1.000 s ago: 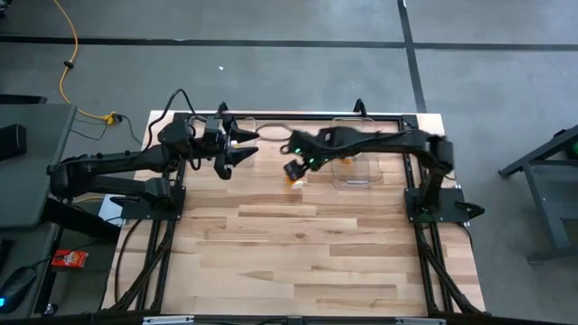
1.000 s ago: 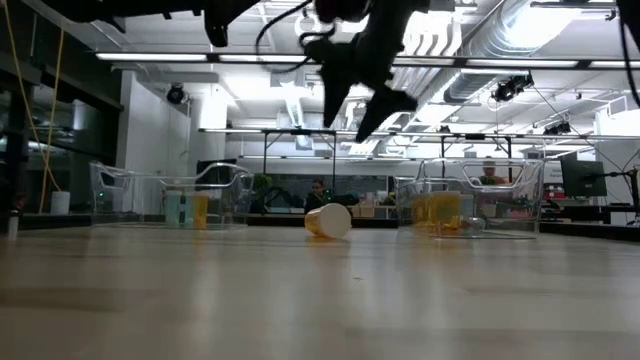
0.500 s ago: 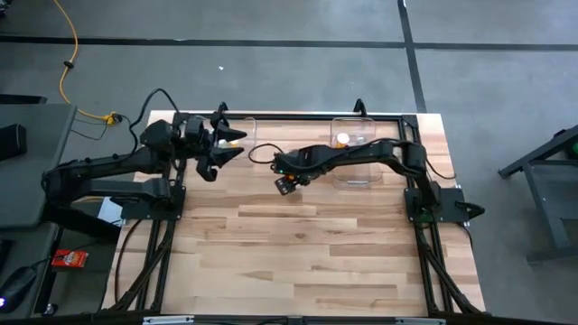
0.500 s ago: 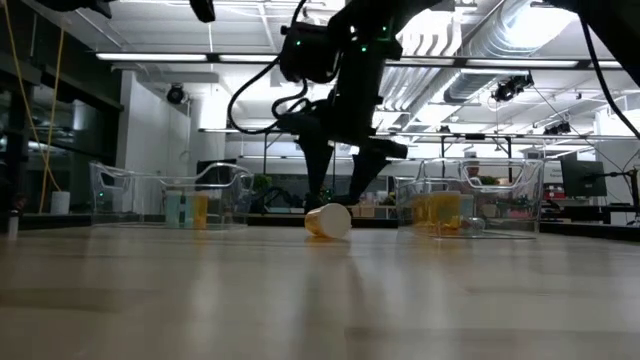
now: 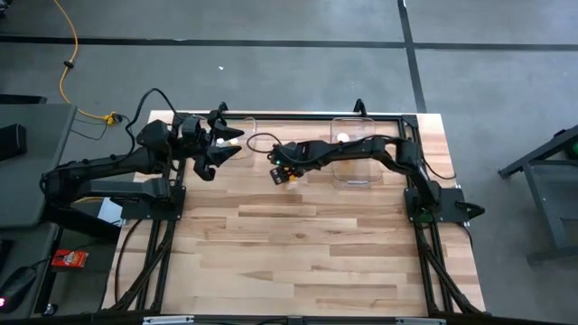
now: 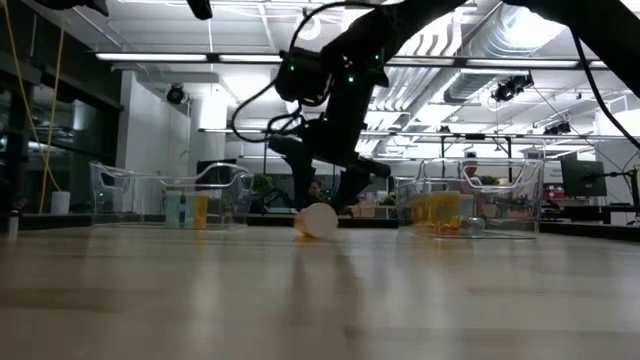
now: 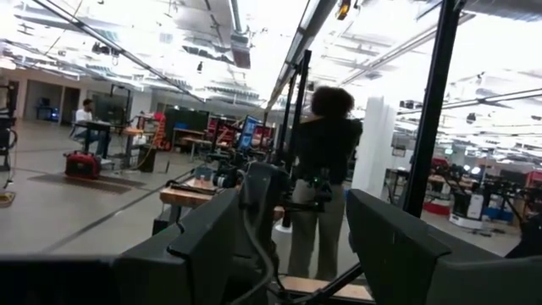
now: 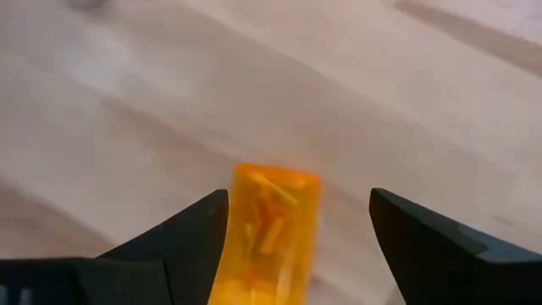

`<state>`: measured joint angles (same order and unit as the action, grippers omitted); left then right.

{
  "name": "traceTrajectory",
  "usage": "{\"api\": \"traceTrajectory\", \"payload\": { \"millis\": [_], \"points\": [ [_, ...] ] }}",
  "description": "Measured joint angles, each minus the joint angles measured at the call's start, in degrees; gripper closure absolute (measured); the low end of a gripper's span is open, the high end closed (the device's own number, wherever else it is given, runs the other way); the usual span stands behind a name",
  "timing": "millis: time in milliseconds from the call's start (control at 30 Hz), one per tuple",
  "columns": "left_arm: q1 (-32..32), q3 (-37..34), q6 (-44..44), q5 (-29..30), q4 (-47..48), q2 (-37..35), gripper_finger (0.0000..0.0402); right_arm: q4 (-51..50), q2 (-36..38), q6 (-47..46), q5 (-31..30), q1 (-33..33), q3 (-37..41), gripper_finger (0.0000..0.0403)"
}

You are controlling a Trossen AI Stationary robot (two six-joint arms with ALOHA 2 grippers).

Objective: Pick and place medicine bottles into bin by pill shape (circle, oval)
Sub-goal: Put the orange capsule bottle into the right transparent bin

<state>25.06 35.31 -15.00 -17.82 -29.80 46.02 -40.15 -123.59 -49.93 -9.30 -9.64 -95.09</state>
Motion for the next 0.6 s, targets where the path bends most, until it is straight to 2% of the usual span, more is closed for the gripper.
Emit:
{"api": "traceTrajectory", "payload": {
  "millis": [300,600],
  "points": [
    [0.0,0.02,-1.98,0.0,0.02,0.0,0.019,1.41,-0.48,0.87,1.44,-1.32,0.28,0.0123],
    [0.02,0.02,-1.95,0.02,0.0,0.02,0.019,0.71,-1.95,-2.76,3.96,-0.82,0.28,0.0123]
  ]
}}
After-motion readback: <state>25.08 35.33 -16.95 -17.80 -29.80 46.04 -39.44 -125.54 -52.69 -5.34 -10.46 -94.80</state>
